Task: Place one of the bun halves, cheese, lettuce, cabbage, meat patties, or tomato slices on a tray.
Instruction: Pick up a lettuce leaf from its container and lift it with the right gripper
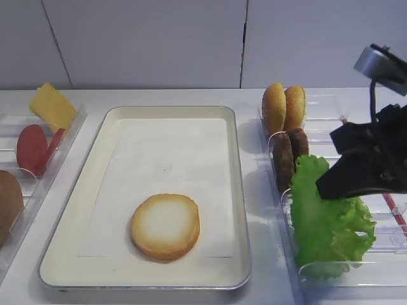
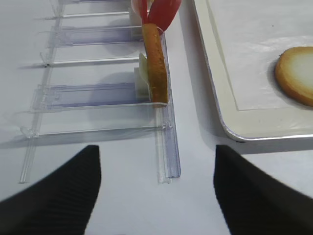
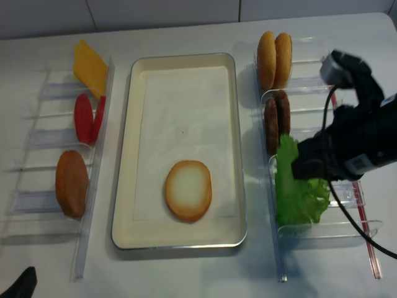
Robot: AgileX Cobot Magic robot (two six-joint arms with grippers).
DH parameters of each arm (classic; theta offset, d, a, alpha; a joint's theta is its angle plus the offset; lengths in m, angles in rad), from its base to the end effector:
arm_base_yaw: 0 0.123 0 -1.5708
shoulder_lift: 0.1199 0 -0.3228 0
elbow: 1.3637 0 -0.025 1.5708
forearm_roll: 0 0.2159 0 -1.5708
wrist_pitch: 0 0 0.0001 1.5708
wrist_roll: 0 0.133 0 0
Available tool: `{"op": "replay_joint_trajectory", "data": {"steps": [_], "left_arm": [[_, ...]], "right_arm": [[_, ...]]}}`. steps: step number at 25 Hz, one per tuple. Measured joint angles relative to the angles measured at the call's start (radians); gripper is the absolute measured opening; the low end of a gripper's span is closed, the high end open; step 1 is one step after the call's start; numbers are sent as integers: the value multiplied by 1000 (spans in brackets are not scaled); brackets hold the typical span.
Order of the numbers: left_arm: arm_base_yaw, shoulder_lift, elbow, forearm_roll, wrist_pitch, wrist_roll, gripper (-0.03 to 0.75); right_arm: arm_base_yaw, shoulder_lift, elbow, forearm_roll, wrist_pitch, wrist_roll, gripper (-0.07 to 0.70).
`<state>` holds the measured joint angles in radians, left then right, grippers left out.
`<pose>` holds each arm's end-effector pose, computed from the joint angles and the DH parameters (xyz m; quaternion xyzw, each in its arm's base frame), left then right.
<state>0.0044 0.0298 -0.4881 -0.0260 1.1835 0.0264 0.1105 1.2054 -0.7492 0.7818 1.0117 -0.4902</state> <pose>-0.0408 -0.0034 0.2253 0.0109 0.8931 -0.0060 0.4498 0.1590 0.0976 0.2815 -0.1094 0.9296 0.3180 0.1505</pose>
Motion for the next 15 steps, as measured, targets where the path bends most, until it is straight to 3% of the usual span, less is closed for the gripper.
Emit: {"op": "replay_joint_trajectory", "data": {"steps": [5, 8, 11, 15], "left_arm": [[0, 0, 0, 0, 0, 0, 482], [0, 0, 0, 0, 0, 0, 482], [0, 0, 0, 0, 0, 0, 482], [0, 0, 0, 0, 0, 0, 482]], "right_arm": [[0, -68, -75, 46, 59, -2, 71], [14, -70, -104, 65, 64, -2, 71], [105, -70, -127, 65, 19, 0, 70], [277, -43, -146, 63, -91, 29, 70]]}}
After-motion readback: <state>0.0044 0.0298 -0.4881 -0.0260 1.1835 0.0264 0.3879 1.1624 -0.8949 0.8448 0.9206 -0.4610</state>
